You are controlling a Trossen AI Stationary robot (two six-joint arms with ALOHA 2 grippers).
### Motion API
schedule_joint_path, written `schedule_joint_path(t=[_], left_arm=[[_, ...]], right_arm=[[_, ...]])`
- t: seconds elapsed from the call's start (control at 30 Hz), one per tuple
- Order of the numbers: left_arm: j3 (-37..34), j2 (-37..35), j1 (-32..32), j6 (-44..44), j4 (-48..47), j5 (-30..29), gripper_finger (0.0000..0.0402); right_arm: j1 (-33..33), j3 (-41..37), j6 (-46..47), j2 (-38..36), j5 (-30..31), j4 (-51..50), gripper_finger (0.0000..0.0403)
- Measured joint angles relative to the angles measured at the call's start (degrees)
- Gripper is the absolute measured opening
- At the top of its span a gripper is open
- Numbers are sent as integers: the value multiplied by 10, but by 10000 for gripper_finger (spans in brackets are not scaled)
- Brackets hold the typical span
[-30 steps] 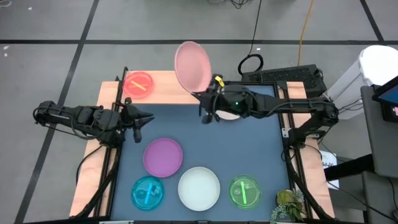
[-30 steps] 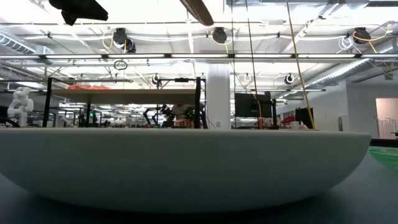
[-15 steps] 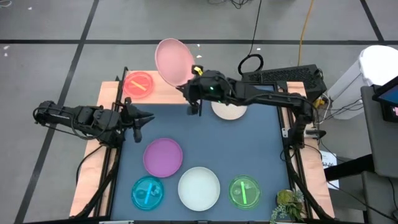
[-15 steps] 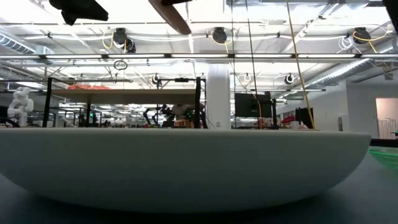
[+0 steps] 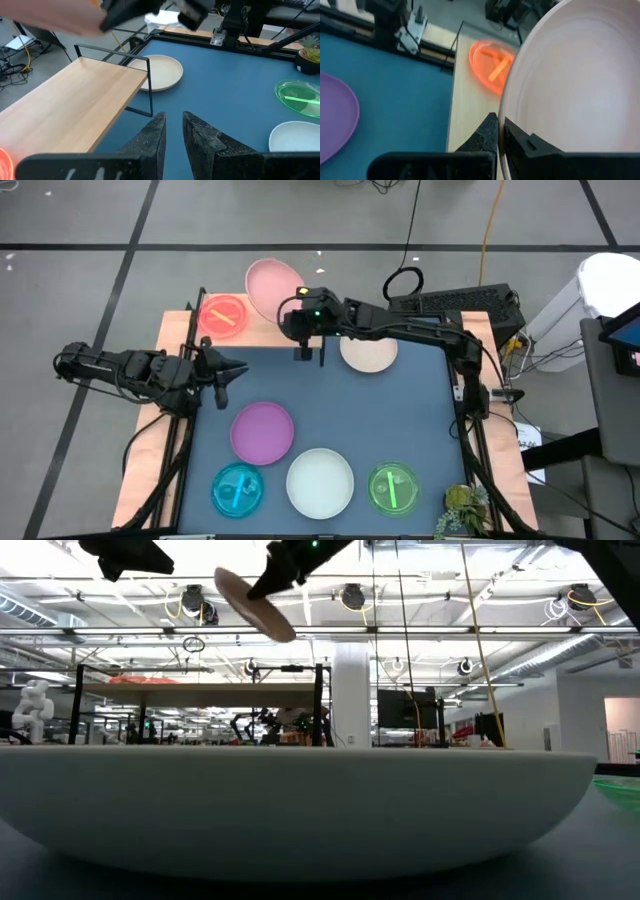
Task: Place and stack plates onto a shelf
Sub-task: Put the pink plate on the shelf
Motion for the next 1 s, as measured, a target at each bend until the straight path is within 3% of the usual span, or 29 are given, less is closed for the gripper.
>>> schedule_joint_path(t=[0.57,1.0], left_arm=[[0,1,-3,-5,-6,3,72],[0,1,-11,-5,-6,2,72]], right_arm=[[-6,-1,4,67,2,-63,0],[-7,-5,-3,69,34,-105,0]])
